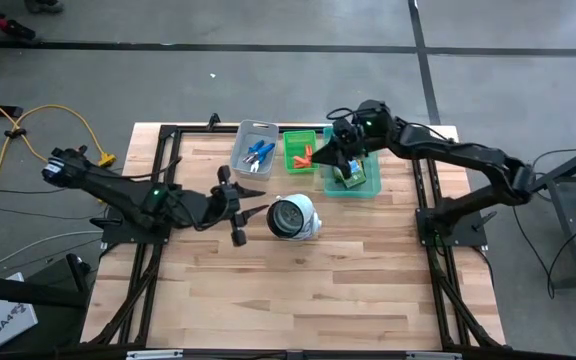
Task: Pick & Place School Supplies
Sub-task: Return to Home Position
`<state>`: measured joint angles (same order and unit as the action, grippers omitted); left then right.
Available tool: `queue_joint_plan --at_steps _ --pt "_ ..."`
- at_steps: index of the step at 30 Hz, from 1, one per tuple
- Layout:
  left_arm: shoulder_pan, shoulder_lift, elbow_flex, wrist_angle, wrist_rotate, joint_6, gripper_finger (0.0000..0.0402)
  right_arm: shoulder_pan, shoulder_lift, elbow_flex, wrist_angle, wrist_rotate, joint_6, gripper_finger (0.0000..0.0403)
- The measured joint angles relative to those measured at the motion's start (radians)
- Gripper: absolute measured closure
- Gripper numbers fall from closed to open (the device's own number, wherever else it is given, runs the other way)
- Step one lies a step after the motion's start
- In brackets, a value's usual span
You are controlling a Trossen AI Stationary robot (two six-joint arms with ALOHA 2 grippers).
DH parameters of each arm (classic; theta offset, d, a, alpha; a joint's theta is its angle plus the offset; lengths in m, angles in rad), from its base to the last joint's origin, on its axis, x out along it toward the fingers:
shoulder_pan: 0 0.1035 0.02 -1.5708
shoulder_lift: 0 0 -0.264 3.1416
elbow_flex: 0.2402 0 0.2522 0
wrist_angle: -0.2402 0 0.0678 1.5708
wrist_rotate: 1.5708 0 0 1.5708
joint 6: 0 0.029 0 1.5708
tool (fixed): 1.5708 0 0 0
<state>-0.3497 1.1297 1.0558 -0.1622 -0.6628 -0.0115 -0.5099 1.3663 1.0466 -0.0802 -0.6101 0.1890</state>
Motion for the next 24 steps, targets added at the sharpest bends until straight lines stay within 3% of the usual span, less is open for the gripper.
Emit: queue_joint_plan --at_steps 6,13,19,24 --pt "0.039 -0.018 -0.061 -0.005 -0.019 -0.015 0.0268 0.082 -0.121 0.0 -0.099 0.051 -0.026 0.0347" --pt "0.063 -0.141 -0.215 0.037 -0.03 -0.097 0.0268 0.196 -0.219 -0.022 -0.158 0.174 -0.032 0.0347" --pt "0.051 -0.26 -0.365 0.138 -0.031 -0.122 0.0268 0.262 -0.329 -0.22 -0.005 0.244 0.045 0.0347" --pt "0.046 -0.305 -0.408 0.159 -0.03 -0.144 0.0268 0.275 -0.456 -0.432 0.198 0.31 0.126 0.0347"
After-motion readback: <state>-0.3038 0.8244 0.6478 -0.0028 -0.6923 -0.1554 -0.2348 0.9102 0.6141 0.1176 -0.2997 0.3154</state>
